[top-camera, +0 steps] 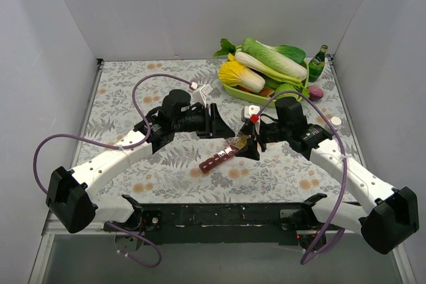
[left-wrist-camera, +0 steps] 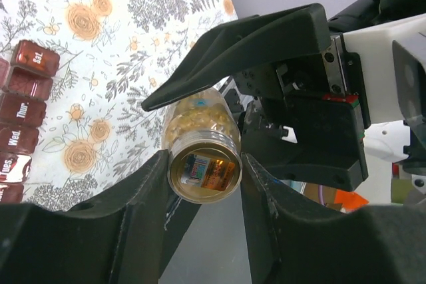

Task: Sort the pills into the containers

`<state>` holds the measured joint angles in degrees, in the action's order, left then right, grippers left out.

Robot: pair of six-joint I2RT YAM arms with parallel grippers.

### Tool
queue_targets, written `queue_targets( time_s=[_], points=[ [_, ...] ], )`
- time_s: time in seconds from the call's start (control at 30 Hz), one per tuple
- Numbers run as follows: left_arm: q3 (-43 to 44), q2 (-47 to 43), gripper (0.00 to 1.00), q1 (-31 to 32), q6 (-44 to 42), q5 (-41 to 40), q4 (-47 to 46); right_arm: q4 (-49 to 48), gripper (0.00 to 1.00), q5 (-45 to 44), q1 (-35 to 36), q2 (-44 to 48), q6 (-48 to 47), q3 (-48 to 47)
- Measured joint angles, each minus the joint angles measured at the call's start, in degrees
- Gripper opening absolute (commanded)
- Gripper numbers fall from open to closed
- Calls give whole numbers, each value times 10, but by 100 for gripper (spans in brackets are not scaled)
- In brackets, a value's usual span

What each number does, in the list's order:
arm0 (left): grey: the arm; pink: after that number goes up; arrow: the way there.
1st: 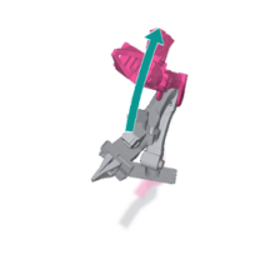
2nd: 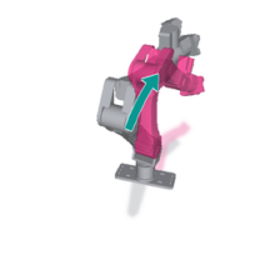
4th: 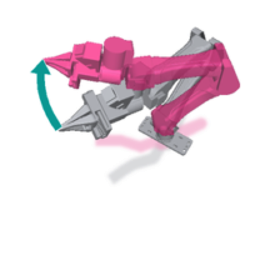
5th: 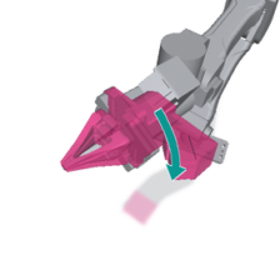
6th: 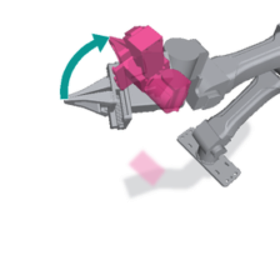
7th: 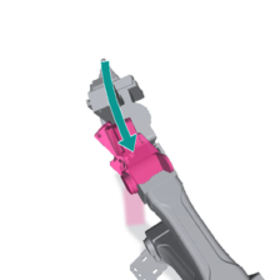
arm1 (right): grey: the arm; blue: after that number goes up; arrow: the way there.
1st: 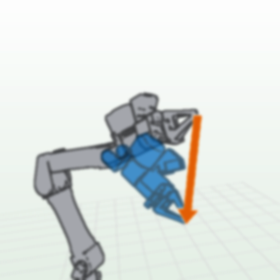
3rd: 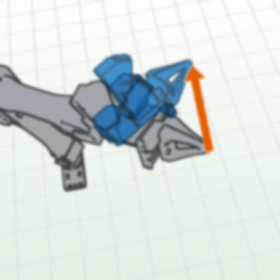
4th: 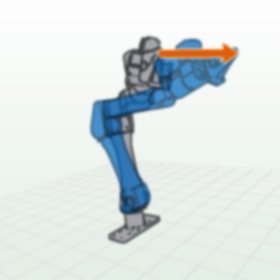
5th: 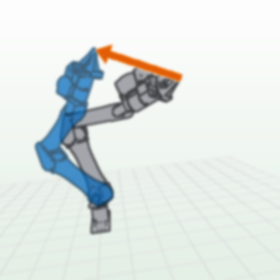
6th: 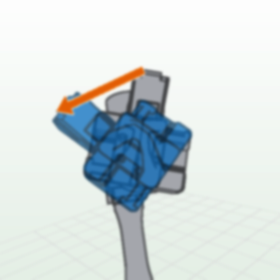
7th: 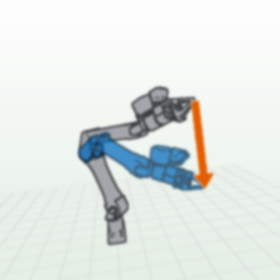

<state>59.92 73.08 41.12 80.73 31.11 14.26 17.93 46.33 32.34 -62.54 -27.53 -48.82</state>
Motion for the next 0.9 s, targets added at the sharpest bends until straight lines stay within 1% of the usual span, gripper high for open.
queue_targets(
  time_s=[0.13, 0.17, 0.23, 0.27, 0.33, 0.37, 0.47, 0.5, 0.53, 0.57, 0.6, 0.63, 0.7, 0.73, 0.83, 0.9],
  points=[
    [-18, -11, 0, 0, 28, -17, -38, -26, 68, -6, 0, -1, 38, 0],
    [-23, -14, 0, 0, 33, -20, -43, -31, 64, -8, 0, -2, 47, 0],
    [-27, -16, 0, 0, 41, -26, -51, -38, 59, -10, -1, -4, 56, 0],
    [-29, -17, 0, 0, 43, -28, -53, -41, 54, -11, -2, -5, 61, 0],
    [-33, -20, 0, 0, 50, -35, -58, -45, 48, -9, -4, -6, 67, 0],
    [-35, -23, 0, 0, 52, -37, -60, -46, 35, -7, -5, -6, 69, 0],
    [-45, -32, 0, 0, 63, -43, -70, -52, 14, 3, -9, -6, 74, 0],
    [-48, -35, 4, 1, 66, -44, -75, -53, 12, 8, -11, -6, 75, 0],
    [-52, -37, 17, 1, 71, -44, -80, -54, 11, 14, -13, -6, 75, 0],
    [-54, -38, 35, 1, 74, -44, -84, -54, 9, 19, -14, -7, 75, 0],
    [-57, -39, 61, 2, 78, -44, -89, -54, 9, 24, -16, -7, 73, 0],
    [-58, -40, 71, 2, 78, -43, -91, -54, 8, 32, -18, -7, 71, 0],
    [-58, -42, 81, 1, 69, -41, -92, -53, 6, 52, -21, -6, 67, 0],
    [-58, -44, 88, 1, 57, -39, -88, -51, 6, 63, -23, -6, 64, 0],
    [-56, -57, 95, -2, 5, -34, -67, -42, 5, 91, -24, -6, 59, 0],
    [-56, -73, 98, -2, -56, -26, -52, -39, 5, 112, -25, -5, 55, 0]
  ],
)
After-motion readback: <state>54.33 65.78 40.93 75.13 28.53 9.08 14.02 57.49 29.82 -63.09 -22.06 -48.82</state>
